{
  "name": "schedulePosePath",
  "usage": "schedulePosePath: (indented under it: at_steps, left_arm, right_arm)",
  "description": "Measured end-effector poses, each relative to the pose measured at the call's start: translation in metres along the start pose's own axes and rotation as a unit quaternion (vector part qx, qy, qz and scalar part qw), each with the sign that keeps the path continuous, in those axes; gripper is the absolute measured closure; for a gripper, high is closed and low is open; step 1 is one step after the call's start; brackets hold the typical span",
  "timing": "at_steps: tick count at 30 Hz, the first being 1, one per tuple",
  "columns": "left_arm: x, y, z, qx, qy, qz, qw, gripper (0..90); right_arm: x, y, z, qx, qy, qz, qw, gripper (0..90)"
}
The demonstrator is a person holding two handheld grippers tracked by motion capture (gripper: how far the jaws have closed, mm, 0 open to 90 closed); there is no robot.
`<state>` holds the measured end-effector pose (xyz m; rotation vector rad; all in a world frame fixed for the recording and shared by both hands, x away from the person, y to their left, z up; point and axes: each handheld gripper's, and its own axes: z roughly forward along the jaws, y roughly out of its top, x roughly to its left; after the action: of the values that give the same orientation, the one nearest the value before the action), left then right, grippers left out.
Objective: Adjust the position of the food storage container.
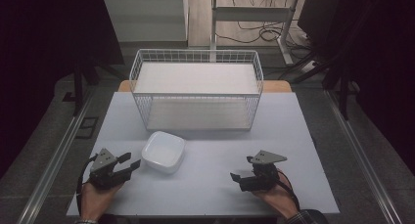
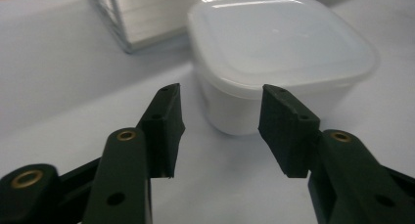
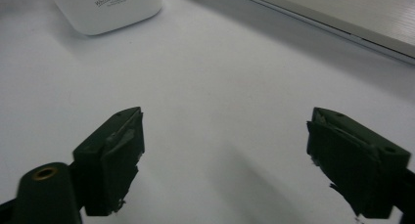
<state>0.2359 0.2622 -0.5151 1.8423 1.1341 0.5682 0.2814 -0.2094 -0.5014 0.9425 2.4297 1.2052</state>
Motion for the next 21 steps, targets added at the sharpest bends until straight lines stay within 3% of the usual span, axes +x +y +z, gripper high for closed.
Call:
schedulePosePath:
  at_steps: [6, 7, 10, 17, 19, 21]
  left_arm:
    - [0.012, 0.004, 0.014, 0.007, 0.019, -0.003, 0.9998, 62.8]
    - [0.016, 0.009, 0.023, 0.014, 0.027, 0.006, 0.9995, 64.6]
    - [0.02, 0.013, 0.031, 0.018, 0.031, 0.01, 0.9993, 67.9]
    - [0.026, 0.027, 0.061, 0.031, 0.01, 0.011, 0.9994, 80.3]
    - [0.022, 0.028, 0.07, 0.052, -0.008, 0.017, 0.9985, 85.3]
    - [0.02, 0.027, 0.071, 0.062, -0.011, 0.022, 0.9978, 88.4]
  right_arm:
    - [0.004, 0.003, 0.005, 0.014, 0.009, -0.015, 0.9997, 21.6]
    - [0.005, 0.004, 0.007, 0.016, 0.013, -0.017, 0.9997, 22.2]
    - [0.008, 0.005, 0.009, 0.021, 0.014, -0.023, 0.9994, 24.1]
    - [0.011, 0.007, 0.014, 0.032, 0.02, -0.034, 0.9987, 29.8]
    - [0.011, 0.008, 0.015, 0.036, 0.03, -0.034, 0.9983, 33.1]
    - [0.011, 0.008, 0.015, 0.041, 0.037, -0.031, 0.998, 34.9]
